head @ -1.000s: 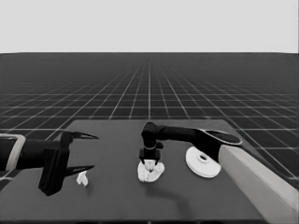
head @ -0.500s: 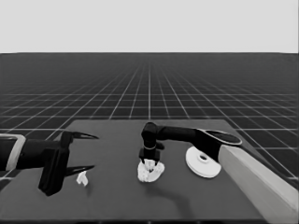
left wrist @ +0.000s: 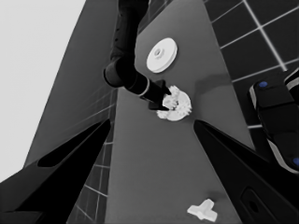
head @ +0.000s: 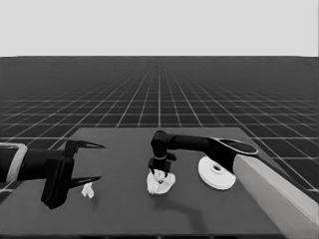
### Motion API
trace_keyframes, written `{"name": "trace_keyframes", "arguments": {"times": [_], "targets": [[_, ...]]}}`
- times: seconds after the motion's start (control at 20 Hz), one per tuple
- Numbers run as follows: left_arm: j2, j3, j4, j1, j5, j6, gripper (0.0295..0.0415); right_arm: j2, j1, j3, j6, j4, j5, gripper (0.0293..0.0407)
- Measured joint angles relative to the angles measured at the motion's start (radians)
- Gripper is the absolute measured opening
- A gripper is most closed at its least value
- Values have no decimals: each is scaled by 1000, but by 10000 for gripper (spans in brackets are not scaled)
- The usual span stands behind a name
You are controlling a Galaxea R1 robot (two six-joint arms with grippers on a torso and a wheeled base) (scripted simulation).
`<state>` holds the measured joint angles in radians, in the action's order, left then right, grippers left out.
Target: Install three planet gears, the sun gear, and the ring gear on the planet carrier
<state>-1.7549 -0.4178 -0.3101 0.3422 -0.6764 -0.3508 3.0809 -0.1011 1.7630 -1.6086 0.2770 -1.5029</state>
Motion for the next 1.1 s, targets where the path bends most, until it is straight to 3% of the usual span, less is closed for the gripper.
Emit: {"name": "trace_keyframes", "arguments": {"times": [1.1], "targets": [[0, 0, 0, 0, 0, 0, 385, -1, -5, 1, -230, 0, 0, 309]]}}
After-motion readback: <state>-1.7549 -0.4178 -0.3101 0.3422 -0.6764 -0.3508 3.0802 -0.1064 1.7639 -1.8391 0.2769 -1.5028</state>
